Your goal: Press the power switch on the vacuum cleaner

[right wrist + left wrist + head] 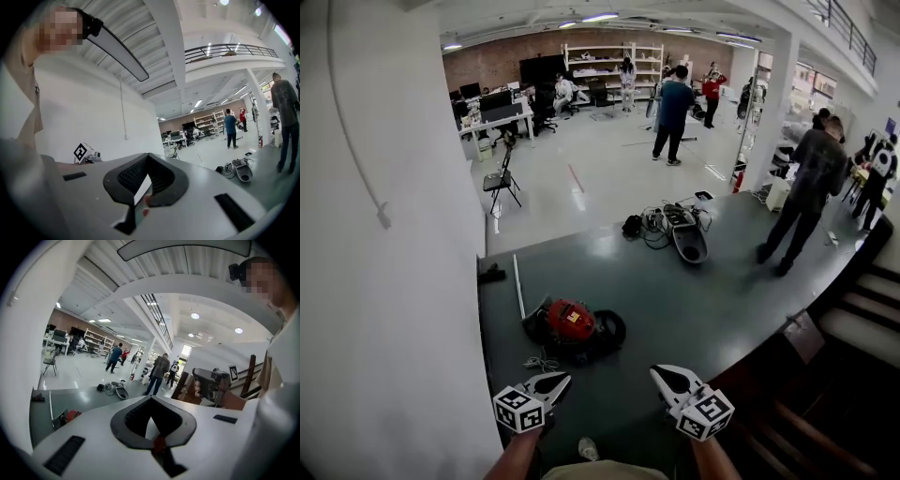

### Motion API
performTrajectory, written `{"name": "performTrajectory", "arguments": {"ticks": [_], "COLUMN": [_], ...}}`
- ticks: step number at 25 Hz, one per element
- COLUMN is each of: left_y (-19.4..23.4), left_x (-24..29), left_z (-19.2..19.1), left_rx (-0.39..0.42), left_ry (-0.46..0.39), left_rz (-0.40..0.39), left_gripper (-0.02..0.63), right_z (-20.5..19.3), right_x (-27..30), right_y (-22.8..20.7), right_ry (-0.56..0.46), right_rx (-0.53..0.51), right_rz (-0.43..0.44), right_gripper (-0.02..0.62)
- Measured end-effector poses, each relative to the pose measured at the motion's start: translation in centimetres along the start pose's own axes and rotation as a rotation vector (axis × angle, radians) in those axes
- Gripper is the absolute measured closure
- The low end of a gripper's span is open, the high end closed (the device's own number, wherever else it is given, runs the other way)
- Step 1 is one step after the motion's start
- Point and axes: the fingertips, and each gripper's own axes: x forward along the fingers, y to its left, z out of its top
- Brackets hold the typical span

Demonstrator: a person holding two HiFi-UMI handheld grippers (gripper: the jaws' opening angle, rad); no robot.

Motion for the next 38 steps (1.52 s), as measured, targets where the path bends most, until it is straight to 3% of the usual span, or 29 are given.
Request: {"name": "performTrajectory", "arguments": {"ticks": [9,13,19,23,29,34,38], "left_y": [8.2,9.5,14.2,16.2,20.7,23.4,28.1], "left_x": [3.0,4.9,8.1,9.6,11.9,13.4,14.6], "left_z": [2.5,4.1,8.1,9.9,9.9,9.9,10.2], "left_rx": [0.006,0.017,0.017,0.068,0.086,0.058,0.064], "left_ry": [0.000,-0.004,-0.091,-0.130,-0.112,-0.070,-0.055], "left_rz": [-0.063,-0.064,0.028,0.111,0.293,0.354,0.360], "left_gripper": [0.607,0.607,0.607,0.606,0.607,0.606,0.606], "right_z": [-0.7,-0.9,0.5,0.3,-0.5,-1.7,-2.9], "right_x": [7.0,8.7,13.4,16.9,21.4,25.6,30.0], "right_y": [-2.9,-5.4,-11.4,-14.9,-18.8,-21.5,-22.6], "right_ry": [-0.022,0.012,0.023,0.049,0.058,0.117,0.135], "right_rx": [-0.012,-0.009,0.007,0.000,0.037,0.079,0.066], "right_rz": [-0.067,-0.063,-0.036,0.014,0.112,0.146,0.150], "right_gripper": [0.586,0.586,0.586,0.585,0.584,0.584,0.586]}}
